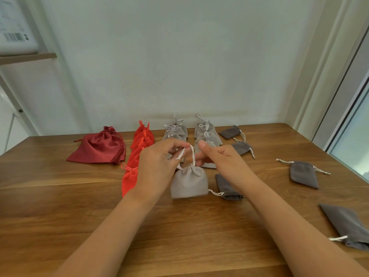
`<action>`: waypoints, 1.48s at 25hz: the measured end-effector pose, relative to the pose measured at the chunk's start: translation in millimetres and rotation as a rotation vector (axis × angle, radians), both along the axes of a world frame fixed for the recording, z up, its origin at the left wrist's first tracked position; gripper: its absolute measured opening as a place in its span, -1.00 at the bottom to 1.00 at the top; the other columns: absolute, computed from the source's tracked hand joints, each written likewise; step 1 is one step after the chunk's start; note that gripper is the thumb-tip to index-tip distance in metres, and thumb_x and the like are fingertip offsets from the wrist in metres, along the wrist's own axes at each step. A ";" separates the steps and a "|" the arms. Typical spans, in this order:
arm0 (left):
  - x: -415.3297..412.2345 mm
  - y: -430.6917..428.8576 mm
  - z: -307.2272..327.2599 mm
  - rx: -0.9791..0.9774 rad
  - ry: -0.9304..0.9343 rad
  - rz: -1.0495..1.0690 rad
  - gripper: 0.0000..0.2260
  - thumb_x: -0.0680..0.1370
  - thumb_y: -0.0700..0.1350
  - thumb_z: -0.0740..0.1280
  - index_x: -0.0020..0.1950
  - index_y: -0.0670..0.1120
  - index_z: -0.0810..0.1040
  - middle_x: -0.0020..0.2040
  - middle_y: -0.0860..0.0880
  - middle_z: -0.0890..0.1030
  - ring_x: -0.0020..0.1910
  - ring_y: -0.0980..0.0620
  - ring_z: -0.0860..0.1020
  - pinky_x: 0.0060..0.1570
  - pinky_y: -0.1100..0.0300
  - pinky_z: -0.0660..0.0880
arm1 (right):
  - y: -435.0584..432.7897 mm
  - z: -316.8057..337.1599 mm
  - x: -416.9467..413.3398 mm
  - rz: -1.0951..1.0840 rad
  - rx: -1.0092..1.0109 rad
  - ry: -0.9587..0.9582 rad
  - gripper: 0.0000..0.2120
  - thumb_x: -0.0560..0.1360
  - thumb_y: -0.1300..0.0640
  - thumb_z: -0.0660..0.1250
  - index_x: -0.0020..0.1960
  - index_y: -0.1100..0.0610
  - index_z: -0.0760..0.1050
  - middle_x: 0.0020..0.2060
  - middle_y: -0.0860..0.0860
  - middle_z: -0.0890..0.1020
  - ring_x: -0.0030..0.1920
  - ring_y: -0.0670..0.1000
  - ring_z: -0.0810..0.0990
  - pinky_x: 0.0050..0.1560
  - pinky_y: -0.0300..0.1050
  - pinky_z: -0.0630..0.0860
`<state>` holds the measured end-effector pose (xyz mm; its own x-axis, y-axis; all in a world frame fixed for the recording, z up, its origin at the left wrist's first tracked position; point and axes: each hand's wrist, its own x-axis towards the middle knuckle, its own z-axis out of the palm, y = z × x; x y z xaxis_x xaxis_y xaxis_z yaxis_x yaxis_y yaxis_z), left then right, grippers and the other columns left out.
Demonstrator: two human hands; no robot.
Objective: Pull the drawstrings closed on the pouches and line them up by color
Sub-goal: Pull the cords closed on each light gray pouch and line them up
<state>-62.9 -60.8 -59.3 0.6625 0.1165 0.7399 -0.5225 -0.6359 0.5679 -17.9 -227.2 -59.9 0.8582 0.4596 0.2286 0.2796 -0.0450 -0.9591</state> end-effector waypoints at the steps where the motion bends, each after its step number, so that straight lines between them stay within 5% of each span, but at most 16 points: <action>1: -0.1 -0.1 -0.3 0.017 -0.056 -0.030 -0.91 0.44 -0.17 0.44 -0.10 0.00 0.68 -0.19 0.15 0.67 -0.19 0.24 0.61 -0.18 0.42 0.48 | 0.0 -1.1 1.1 0.004 -0.002 0.014 -0.54 0.49 -0.15 0.21 -0.04 0.21 0.67 -0.17 0.07 0.71 -0.03 0.04 0.66 0.18 -0.20 0.49; 5: 4.4 -5.2 -8.2 0.248 -0.299 -0.052 -0.88 0.44 -0.17 0.40 -0.07 -0.14 0.70 -0.12 0.01 0.69 -0.09 0.16 0.61 -0.08 0.33 0.54 | -1.4 -1.4 -0.4 0.053 0.105 0.094 -0.61 0.46 -0.05 0.30 0.01 0.26 0.65 -0.04 0.10 0.70 0.08 0.04 0.64 0.23 -0.12 0.48; 9: 6.5 -8.1 -8.4 0.272 -0.222 -0.075 -0.80 0.52 -0.11 0.30 0.03 -0.12 0.68 0.00 0.01 0.69 0.04 0.19 0.60 0.08 0.36 0.49 | -0.5 2.0 1.4 -0.005 0.277 0.201 -0.78 0.49 0.09 0.31 -0.01 0.19 0.63 -0.09 0.09 0.68 -0.05 0.02 0.61 0.09 -0.17 0.53; 12: 1.0 -20.4 -7.2 -0.139 0.033 -0.239 -0.83 0.56 -0.12 0.27 -0.05 -0.10 0.66 -0.01 0.06 0.69 0.03 0.16 0.61 0.02 0.32 0.49 | 1.7 -2.5 11.2 -0.037 0.437 0.459 -0.74 0.63 0.17 0.12 0.10 0.31 0.51 -0.10 0.15 0.63 -0.11 0.05 0.59 -0.08 -0.16 0.57; 14: -2.7 -29.2 -1.3 -0.540 0.194 -0.390 -0.80 0.57 -0.12 0.24 -0.18 -0.14 0.57 -0.05 -0.01 0.68 0.03 0.00 0.63 0.05 0.19 0.53 | -0.6 -2.1 16.3 -0.038 0.549 0.653 -0.68 0.65 0.19 0.05 0.21 0.38 0.43 0.05 0.26 0.61 0.04 0.13 0.60 0.08 -0.03 0.56; 16: -6.3 -33.6 3.9 -0.796 0.302 -0.556 -0.78 0.57 -0.11 0.21 -0.21 -0.20 0.47 -0.17 -0.09 0.66 0.00 -0.10 0.63 0.10 0.12 0.54 | -5.9 1.2 18.6 -0.052 0.707 0.827 -0.72 0.65 0.22 0.04 0.18 0.36 0.43 -0.13 0.24 0.62 -0.10 0.08 0.63 0.09 -0.02 0.54; 18: -10.9 -36.9 7.0 -0.865 0.354 -0.660 -0.80 0.56 -0.14 0.14 -0.21 -0.20 0.42 -0.37 -0.06 0.56 -0.20 -0.03 0.61 -0.01 0.19 0.55 | -12.0 6.3 18.8 -0.074 0.843 0.922 -0.79 0.65 0.27 0.03 0.00 0.30 0.42 -0.46 0.06 0.46 -0.47 -0.06 0.48 -0.17 -0.08 0.64; 20: -9.3 -35.3 6.6 -0.824 0.392 -0.627 -0.76 0.61 -0.19 0.09 -0.23 -0.19 0.38 -0.45 0.00 0.42 -0.36 0.06 0.50 -0.15 0.25 0.52 | -15.7 11.6 17.4 -0.086 0.874 0.949 -0.79 0.65 0.27 0.01 -0.07 0.24 0.37 -0.53 -0.01 0.32 -0.60 -0.09 0.30 -0.52 -0.18 0.52; 23: -3.4 -30.5 3.4 -0.694 0.464 -0.507 -0.72 0.63 -0.20 0.09 -0.27 -0.18 0.38 -0.48 0.04 0.35 -0.41 0.10 0.44 -0.27 0.30 0.46 | -16.7 11.1 15.8 -0.068 0.858 0.912 -0.82 0.65 0.23 0.03 -0.05 0.23 0.36 -0.53 -0.02 0.28 -0.60 -0.09 0.23 -0.61 -0.24 0.36; 27: -3.5 -18.1 9.6 -0.624 0.518 -0.407 -0.76 0.59 -0.18 0.20 -0.20 -0.23 0.56 -0.50 0.04 0.40 -0.48 0.12 0.43 -0.31 0.30 0.49 | -16.1 9.7 10.8 0.049 0.605 0.508 -0.83 0.62 0.21 0.12 -0.10 0.21 0.42 -0.48 -0.02 0.39 -0.50 -0.10 0.39 -0.37 -0.22 0.54; 30: 0.6 -3.1 11.0 -0.577 0.575 -0.274 -0.76 0.55 -0.16 0.30 -0.07 -0.34 0.62 -0.46 0.02 0.53 -0.55 0.16 0.39 -0.28 0.26 0.47 | -18.4 6.8 10.7 0.187 0.464 0.349 -0.87 0.54 0.21 0.23 -0.04 0.22 0.53 -0.20 0.06 0.65 -0.13 0.01 0.65 0.02 -0.15 0.59; 32: -1.2 -2.7 10.5 -0.506 0.645 -0.276 -0.79 0.53 -0.13 0.34 -0.06 -0.28 0.65 -0.45 0.05 0.55 -0.56 0.16 0.34 -0.27 0.24 0.42 | -16.9 5.3 8.5 0.211 0.376 0.301 -0.80 0.47 0.22 0.29 0.05 0.25 0.58 0.03 0.08 0.67 0.11 0.04 0.63 0.13 -0.15 0.55; 37: -7.9 -16.9 11.9 -0.397 0.785 -0.451 -0.81 0.57 -0.23 0.26 0.00 -0.25 0.66 -0.45 0.03 0.55 -0.46 0.11 0.36 -0.14 0.15 0.45 | -5.5 0.4 0.9 0.146 0.254 0.181 -0.79 0.34 0.22 0.41 -0.03 0.18 0.67 -0.15 0.09 0.70 -0.06 -0.01 0.67 0.01 -0.21 0.55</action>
<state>-70.8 -77.7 -47.4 0.9919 -0.1228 0.0329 -0.0523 -0.1586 0.9860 -17.0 -232.7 -59.5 0.8246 0.5286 0.2015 0.0896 0.2297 -0.9691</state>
